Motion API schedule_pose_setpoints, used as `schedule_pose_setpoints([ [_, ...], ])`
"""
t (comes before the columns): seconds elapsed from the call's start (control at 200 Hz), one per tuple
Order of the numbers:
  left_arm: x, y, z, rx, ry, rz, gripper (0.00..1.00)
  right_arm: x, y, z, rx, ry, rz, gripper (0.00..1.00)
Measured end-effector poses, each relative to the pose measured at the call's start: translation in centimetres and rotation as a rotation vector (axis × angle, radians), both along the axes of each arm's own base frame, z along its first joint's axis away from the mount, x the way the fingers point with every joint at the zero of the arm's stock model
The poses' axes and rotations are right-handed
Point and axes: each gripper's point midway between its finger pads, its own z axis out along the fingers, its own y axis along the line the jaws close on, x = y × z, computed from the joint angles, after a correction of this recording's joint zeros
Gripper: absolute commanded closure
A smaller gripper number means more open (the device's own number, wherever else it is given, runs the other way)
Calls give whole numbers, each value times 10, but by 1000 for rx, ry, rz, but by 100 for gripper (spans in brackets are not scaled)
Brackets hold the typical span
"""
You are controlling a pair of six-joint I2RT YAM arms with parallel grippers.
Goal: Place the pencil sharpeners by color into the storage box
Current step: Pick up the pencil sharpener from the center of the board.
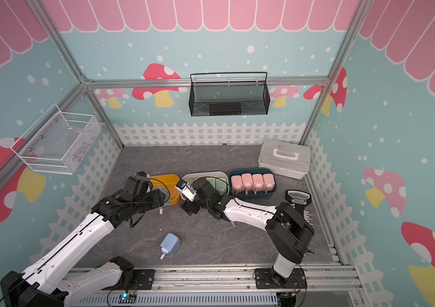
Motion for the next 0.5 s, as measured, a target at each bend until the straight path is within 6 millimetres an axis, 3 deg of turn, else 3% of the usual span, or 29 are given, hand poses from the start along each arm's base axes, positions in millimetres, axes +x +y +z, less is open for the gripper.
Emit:
schedule_pose_setpoints([
  [0.035, 5, 0, 3, 10, -5, 4, 100, -2, 3, -2, 1, 5, 19, 34],
  [0.115, 15, 3, 3, 19, -8, 17, 100, -3, 12, -6, 6, 20, 52, 58],
  [0.2, 28, 8, -1, 27, 1, 36, 100, 0, 21, -8, 10, 25, 73, 73],
  [0.33, 45, 9, -9, 36, 15, 40, 100, 5, 33, -8, 23, 35, 80, 87],
  [0.395, 52, 9, -14, 35, 21, 40, 100, 8, 35, -10, 23, 41, 73, 100],
  [0.5, 63, 10, -25, 30, 36, 44, 100, 11, 35, -13, 21, 50, 50, 100],
])
